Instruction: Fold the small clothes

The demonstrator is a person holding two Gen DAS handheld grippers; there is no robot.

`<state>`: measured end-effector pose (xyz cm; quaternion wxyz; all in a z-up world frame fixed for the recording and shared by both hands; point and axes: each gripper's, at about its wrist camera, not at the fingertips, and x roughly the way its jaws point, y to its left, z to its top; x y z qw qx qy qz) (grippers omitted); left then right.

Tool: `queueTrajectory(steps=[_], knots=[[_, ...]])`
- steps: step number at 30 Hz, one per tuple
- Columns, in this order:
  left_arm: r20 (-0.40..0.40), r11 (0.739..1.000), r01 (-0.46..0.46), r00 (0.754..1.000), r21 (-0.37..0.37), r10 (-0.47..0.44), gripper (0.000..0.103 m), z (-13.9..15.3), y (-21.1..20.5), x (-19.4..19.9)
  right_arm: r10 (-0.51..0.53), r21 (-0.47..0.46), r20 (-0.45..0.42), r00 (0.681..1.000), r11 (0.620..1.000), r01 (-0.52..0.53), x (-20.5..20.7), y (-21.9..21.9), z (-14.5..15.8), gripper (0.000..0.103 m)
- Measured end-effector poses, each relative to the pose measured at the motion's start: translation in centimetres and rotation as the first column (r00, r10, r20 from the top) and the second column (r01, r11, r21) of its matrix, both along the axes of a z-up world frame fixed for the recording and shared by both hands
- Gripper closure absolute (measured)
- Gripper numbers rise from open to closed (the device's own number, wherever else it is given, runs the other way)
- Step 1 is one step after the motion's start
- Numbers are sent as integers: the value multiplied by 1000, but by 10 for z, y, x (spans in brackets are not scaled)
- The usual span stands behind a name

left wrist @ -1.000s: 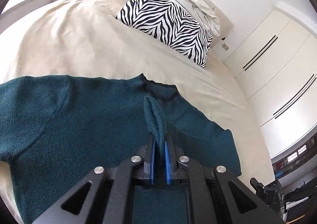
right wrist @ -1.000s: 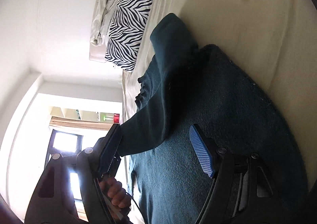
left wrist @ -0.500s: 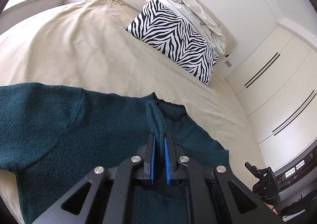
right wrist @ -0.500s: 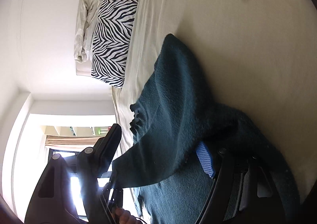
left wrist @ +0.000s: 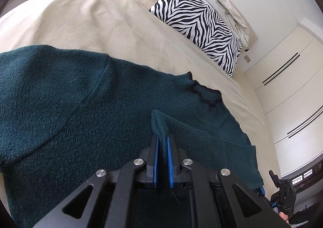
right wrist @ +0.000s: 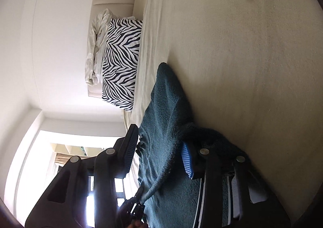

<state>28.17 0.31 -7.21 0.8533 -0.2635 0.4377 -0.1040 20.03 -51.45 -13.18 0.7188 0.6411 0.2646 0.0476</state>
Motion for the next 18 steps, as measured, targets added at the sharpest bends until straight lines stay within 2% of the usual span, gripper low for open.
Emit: queueTrajectory(steps=[4, 6, 10, 11, 12, 15, 18], knots=[[-1, 1000, 3, 1000, -3, -3, 89, -8, 5, -6, 36, -52, -68, 997, 998, -39, -18, 2, 12, 62], [-2, 1000, 8, 1000, 5, -8, 88, -8, 6, -9, 29, -107, -113, 993, 993, -41, -33, -2, 21, 58], [6, 999, 16, 1000, 47, -17, 82, -6, 1, -14, 61, -197, -84, 995, 977, -77, -41, -8, 48, 57], [10, 998, 17, 1000, 55, -18, 82, -7, 0, -15, 89, -206, -74, 993, 973, -103, -31, -7, 54, 57], [15, 998, 19, 1000, 61, -20, 82, -9, 0, -15, 74, -225, -62, 995, 971, -86, -21, -6, 58, 57], [33, 999, 27, 999, 46, -29, 82, -15, 2, -14, 175, -261, -61, 983, 948, -185, 18, 2, 68, 57], [56, 998, 35, 998, 44, -38, 82, -19, 3, -15, 255, -249, -60, 965, 932, -262, 62, 6, 69, 57]])
